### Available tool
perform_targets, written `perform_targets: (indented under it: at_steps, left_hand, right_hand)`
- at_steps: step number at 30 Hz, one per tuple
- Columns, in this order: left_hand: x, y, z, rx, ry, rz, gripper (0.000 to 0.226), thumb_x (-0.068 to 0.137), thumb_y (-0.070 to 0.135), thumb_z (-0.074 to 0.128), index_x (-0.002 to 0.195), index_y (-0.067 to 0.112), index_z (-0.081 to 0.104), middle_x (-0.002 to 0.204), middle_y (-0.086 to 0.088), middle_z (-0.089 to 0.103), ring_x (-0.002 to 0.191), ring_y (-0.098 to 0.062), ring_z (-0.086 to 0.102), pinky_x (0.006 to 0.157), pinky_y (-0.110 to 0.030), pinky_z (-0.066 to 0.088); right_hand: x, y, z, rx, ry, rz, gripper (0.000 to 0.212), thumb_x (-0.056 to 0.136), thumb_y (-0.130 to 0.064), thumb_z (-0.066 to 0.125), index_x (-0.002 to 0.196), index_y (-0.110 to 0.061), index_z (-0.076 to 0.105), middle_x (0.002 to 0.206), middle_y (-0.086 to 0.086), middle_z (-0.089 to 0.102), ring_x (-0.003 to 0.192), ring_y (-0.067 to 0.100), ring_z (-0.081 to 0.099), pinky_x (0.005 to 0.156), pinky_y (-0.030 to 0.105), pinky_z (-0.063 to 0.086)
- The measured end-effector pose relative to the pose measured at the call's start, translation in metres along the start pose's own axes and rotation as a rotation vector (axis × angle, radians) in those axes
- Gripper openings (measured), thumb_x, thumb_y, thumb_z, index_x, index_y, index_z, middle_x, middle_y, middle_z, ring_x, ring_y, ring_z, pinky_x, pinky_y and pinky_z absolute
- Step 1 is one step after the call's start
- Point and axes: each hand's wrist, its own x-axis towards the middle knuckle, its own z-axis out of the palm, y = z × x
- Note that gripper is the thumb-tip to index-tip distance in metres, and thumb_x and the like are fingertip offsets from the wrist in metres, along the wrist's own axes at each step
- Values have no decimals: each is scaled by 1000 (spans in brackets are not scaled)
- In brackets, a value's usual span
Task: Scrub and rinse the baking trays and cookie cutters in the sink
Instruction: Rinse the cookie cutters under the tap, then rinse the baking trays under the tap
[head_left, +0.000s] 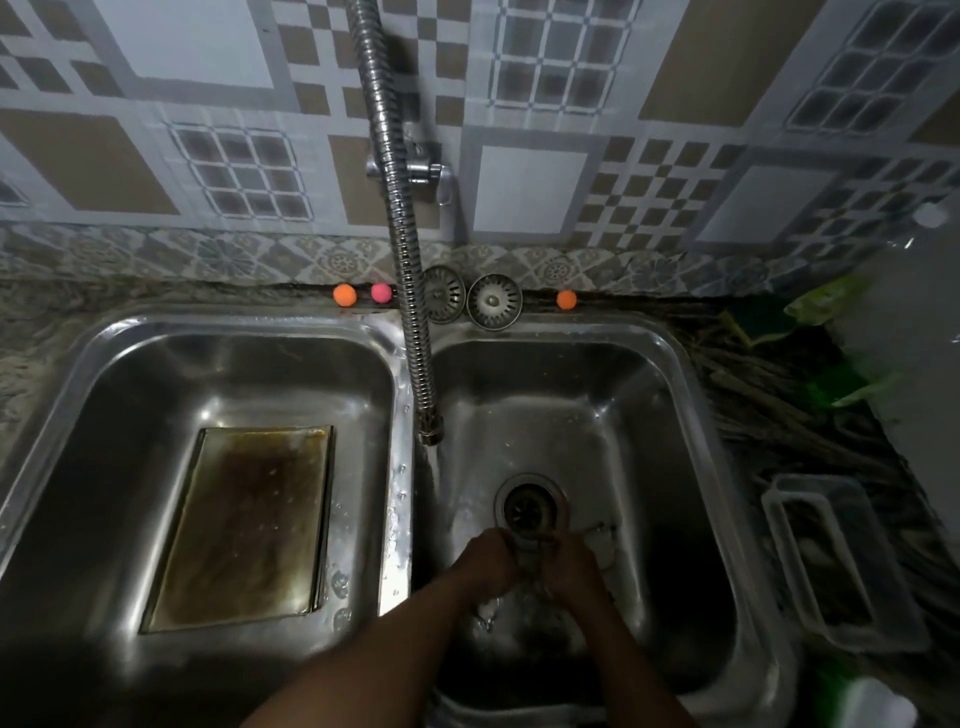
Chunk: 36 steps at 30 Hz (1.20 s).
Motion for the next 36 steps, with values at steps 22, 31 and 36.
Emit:
perform_targets:
  at_steps: [22,31,36]
  left_hand:
    - [-105,-40,-139,-545,712,145,22,88,16,61,68,14,69,52,2,63,43,-5,55,52,-21,45]
    - [-127,-182,-190,-45,881,-329,25,91,37,58,105,17,66,109,-6,68,104,-27,64,86,-35,51]
    - [-122,-227,-197,8,930,-395,30,92,37,54,115,20,63,114,-7,65,105,-29,62,83,-40,54]
  right_hand:
    - [-36,-185,56,363,-37,-390,35,93,-5,51,60,-11,59,49,4,53,39,11,48,45,22,37]
    - [-17,-198,158,-88,-185,-378,44,91,-16,60,49,-22,48,55,-3,52,53,7,51,49,16,37]
    - [-1,-184,191,-114,-241,-170,27,93,-21,62,73,-3,66,68,9,66,56,16,63,42,15,44]
